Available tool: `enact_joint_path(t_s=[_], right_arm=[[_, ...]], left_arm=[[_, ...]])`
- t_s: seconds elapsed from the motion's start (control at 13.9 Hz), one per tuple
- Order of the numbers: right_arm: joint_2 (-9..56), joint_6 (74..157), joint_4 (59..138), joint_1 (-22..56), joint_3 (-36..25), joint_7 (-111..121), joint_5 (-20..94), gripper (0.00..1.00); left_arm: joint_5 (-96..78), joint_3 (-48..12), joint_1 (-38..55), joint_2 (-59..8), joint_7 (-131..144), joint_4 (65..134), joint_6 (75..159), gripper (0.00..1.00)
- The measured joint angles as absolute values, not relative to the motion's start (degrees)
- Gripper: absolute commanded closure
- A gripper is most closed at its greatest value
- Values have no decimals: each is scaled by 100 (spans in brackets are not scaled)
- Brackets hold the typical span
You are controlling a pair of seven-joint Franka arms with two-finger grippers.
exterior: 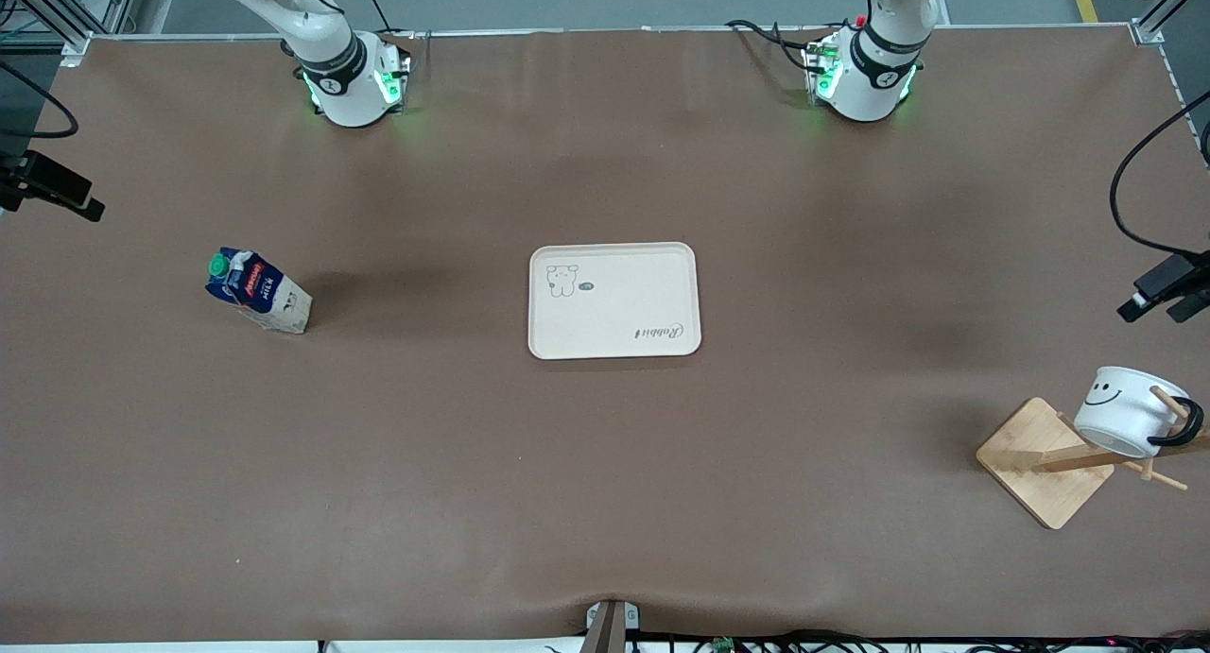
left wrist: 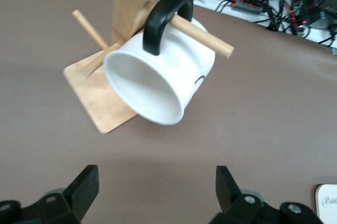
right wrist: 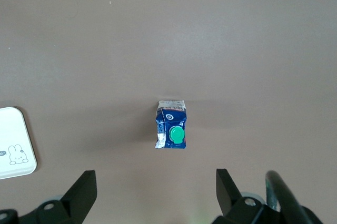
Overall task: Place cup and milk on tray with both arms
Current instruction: 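Move the left gripper toward the white mug on the wooden stand, then grasp the white mug by its rim with the left gripper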
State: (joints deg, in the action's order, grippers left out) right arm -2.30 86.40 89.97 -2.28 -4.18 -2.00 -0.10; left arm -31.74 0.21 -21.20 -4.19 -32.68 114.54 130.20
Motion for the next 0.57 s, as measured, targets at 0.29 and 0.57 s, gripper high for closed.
enact_joint_path(t_s=[0.29, 0.57], right_arm=[[-229, 8640, 8997, -228, -418, -200, -10, 0], [-185, 8640, 8996, -229, -419, -201, -10, 0]], left_arm=[[-3609, -18, -2087, -756, -3683, 11242, 13063, 19], [-3610, -56, -2072, -1106, -3684, 10655, 13064, 24]])
